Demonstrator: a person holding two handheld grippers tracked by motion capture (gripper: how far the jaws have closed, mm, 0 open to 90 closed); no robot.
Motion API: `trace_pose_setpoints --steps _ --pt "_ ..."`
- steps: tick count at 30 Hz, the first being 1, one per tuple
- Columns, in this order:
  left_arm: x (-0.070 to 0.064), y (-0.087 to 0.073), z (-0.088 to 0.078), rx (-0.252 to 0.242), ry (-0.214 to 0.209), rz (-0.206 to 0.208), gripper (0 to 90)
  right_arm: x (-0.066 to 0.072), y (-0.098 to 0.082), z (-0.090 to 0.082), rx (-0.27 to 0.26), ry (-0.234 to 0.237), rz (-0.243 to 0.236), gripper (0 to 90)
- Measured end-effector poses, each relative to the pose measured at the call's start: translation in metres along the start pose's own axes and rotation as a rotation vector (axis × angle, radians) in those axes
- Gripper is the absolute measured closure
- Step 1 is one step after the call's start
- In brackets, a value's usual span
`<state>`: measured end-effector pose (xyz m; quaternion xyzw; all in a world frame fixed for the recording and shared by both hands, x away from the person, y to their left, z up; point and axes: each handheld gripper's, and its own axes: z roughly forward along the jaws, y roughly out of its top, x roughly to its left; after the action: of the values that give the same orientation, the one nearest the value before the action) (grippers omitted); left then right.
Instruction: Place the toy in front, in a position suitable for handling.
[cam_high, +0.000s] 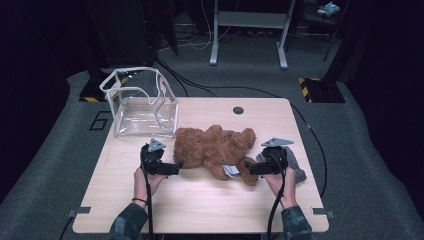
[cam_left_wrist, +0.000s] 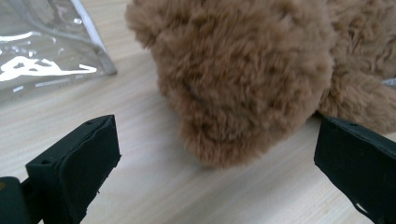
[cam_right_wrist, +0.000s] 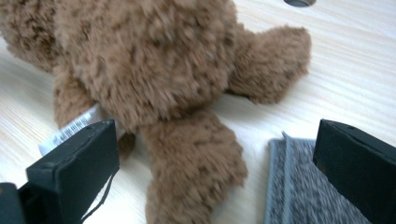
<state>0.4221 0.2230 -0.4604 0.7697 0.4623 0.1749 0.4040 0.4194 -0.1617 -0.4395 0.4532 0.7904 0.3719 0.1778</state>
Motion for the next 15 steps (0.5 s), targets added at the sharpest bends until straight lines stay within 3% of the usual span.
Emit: trace_pose_setpoints --steps 11,15 --pt "-0.002 0.026 0.017 0.007 -0.016 0.016 0.0 0.015 0.032 0.013 -0.008 0.036 -0.032 0.0" --pt "-0.001 0.03 0.024 0.011 -0.021 -0.003 0.0 0.018 0.04 0.02 -0.008 0.044 -0.031 1.0"
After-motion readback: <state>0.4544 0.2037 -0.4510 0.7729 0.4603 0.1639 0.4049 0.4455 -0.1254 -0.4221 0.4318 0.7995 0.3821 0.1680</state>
